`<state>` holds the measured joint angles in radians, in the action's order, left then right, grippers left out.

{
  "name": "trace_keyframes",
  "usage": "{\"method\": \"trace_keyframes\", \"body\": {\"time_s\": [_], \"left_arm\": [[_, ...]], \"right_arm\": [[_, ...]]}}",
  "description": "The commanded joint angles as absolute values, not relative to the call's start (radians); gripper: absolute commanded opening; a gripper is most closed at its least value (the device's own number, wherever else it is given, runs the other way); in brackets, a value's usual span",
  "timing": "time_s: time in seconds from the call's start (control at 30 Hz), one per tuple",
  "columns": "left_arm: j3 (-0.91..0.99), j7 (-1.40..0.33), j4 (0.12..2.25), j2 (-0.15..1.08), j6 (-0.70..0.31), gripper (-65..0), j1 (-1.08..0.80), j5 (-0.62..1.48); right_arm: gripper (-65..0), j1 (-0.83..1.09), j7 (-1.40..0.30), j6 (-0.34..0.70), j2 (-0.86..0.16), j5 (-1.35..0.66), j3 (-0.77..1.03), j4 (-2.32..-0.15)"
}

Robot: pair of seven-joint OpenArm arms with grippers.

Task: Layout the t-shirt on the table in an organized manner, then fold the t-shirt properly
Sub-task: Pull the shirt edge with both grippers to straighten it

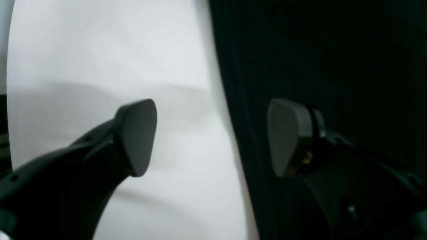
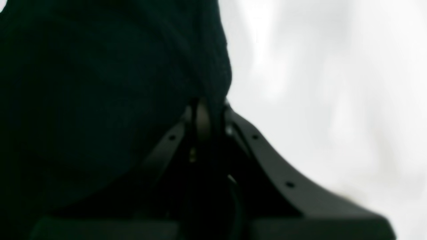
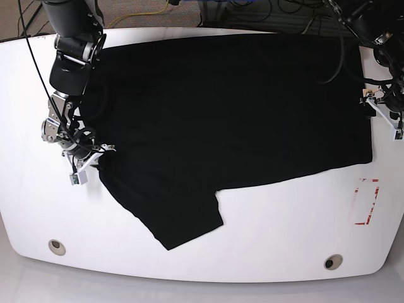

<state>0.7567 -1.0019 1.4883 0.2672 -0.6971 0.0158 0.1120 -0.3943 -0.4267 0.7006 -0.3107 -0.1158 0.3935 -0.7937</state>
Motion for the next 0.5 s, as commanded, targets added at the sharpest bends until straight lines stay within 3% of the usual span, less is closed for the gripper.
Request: {"method": "trace_keyframes", "body": {"time_s": [0.0,0.47], "left_arm": [[0.733,-0.987,1.503,0.286,-0.698,-17.4,0.031,0.122],[0.610,-0.987,1.503,0.283,-0.698,-17.4,0.036,0.128]], "right_arm": [[-65.0,-0.392,-0.429,0.698,-0.351,-0.142,0.397,-0.808],[-65.0,-0.302,-0.358,0.687,-0.423,-0.275,0.397,-0.809]]}}
